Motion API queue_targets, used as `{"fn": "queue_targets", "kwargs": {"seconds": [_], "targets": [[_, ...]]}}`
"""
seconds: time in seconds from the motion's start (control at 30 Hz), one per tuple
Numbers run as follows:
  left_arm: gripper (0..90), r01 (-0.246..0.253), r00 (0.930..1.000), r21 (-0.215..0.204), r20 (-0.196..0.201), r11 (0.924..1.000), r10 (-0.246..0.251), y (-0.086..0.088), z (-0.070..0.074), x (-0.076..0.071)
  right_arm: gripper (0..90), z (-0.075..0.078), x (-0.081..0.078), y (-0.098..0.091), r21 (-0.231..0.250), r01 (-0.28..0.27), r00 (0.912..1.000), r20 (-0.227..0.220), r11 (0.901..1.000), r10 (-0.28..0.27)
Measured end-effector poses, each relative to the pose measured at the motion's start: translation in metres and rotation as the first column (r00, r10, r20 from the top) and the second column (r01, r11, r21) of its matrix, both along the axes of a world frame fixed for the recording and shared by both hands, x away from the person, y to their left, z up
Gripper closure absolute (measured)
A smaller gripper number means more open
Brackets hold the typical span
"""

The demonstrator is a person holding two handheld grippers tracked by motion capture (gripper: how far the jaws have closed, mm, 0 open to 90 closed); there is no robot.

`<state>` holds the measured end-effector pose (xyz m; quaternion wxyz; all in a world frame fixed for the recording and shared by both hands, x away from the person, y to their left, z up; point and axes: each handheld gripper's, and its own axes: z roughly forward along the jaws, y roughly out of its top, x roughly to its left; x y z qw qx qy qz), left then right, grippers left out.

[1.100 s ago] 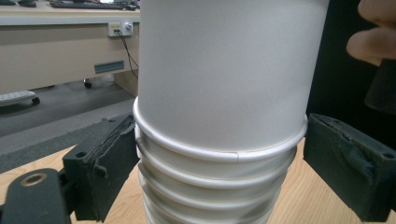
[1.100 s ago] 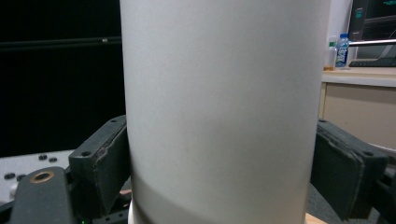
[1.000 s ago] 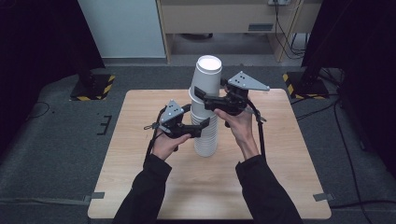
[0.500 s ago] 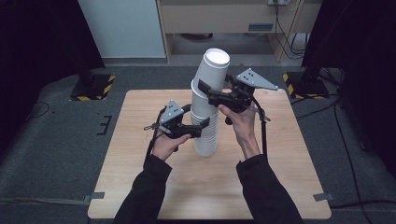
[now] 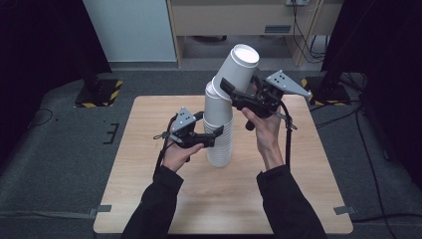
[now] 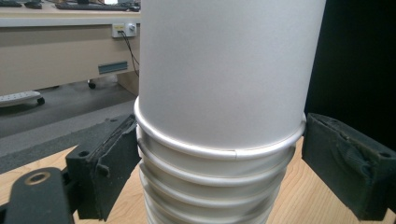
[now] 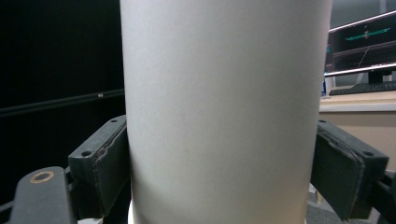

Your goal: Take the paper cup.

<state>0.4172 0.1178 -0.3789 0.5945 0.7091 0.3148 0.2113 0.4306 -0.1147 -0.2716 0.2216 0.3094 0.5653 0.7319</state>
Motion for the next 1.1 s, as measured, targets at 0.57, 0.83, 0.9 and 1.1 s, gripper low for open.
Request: {"fn": "queue_targets", "kwargs": {"seconds": [0.57,0.83,0.9,1.1], "targets": [[16.5,-0.027,0.9994,-0.027,0.023,0.9993,0.027,0.013,0.0,-0.011,15.0,-0.003,-0.021,-0.031,0.009,0.052,0.9985,-0.015,0.9986,-0.052],[17.7,-0.051,0.9978,-0.035,0.04,0.9981,0.052,0.03,-0.005,-0.024,14.9,-0.013,-0.03,-0.048,0.019,0.068,0.9971,-0.036,0.9975,-0.068],[17.8,-0.059,0.9968,-0.023,0.053,0.998,0.06,0.033,-0.007,-0.027,14.9,-0.017,-0.032,-0.052,0.014,0.072,0.9966,-0.042,0.9973,-0.072],[18.1,-0.057,0.9957,-0.014,0.072,0.9983,0.058,0.037,-0.009,-0.035,14.9,-0.028,-0.038,-0.064,0.018,0.08,0.9951,-0.059,0.9966,-0.079]]}}
